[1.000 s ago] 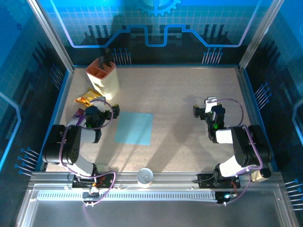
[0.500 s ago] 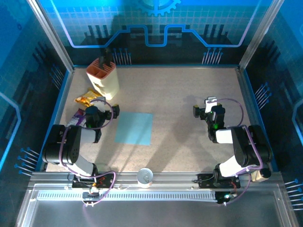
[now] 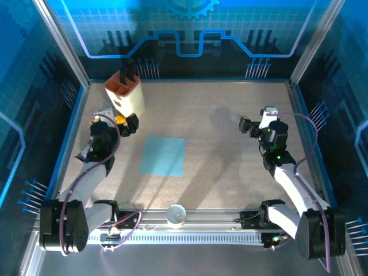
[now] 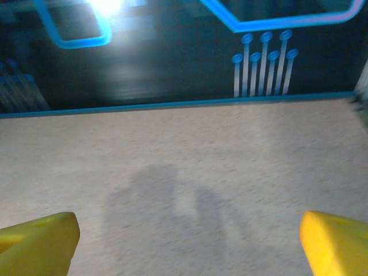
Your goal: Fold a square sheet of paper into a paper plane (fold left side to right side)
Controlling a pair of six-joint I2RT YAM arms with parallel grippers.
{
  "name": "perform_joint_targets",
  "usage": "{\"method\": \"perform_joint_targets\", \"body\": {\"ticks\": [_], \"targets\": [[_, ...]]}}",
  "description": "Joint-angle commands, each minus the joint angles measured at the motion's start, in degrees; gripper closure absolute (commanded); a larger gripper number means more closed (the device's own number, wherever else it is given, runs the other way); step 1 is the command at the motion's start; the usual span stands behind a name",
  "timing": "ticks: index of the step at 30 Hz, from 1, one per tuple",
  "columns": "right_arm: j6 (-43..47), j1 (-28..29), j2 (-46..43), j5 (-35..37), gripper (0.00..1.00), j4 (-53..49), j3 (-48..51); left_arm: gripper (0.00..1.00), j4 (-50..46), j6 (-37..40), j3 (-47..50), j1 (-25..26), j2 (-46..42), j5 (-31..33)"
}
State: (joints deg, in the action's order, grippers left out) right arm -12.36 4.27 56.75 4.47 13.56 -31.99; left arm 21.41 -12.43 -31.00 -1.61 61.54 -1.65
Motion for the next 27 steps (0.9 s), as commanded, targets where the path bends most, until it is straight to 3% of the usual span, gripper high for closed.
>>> {"method": "perform_joint_targets", "body": {"ticks": [1,5,9,13,18,27], "targets": [[-8.9,1.3,-3.6,-12.0,0.01,-14.3,-1.9,0.0,-19.8,-9.1,-4.5,-0.5,-0.8,-8.5],[-14.5,1.9,-5.5,-18.7,0.01,-18.8,-2.4,0.0,-28.1,-12.5,-6.3,4.0,0.2,-14.1],[-16.9,3.5,-4.8,-25.3,0.01,-24.6,-4.2,0.0,-42.5,-11.8,-10.8,14.1,3.6,-10.3],[-15.9,6.6,-3.2,-27.9,0.01,-30.0,-6.3,0.0,-49.5,-14.8,-12.1,20.4,8.1,-9.9],[-13.6,12.0,0.3,-23.7,0.01,-35.8,-10.1,0.01,-52.2,-18.0,-12.6,23.1,13.3,-12.5],[-10.5,18.2,8.0,-16.3,0.01,-40.9,-16.4,0.22,-53.9,-18.1,-19.4,26.8,26.6,-13.7]]}}
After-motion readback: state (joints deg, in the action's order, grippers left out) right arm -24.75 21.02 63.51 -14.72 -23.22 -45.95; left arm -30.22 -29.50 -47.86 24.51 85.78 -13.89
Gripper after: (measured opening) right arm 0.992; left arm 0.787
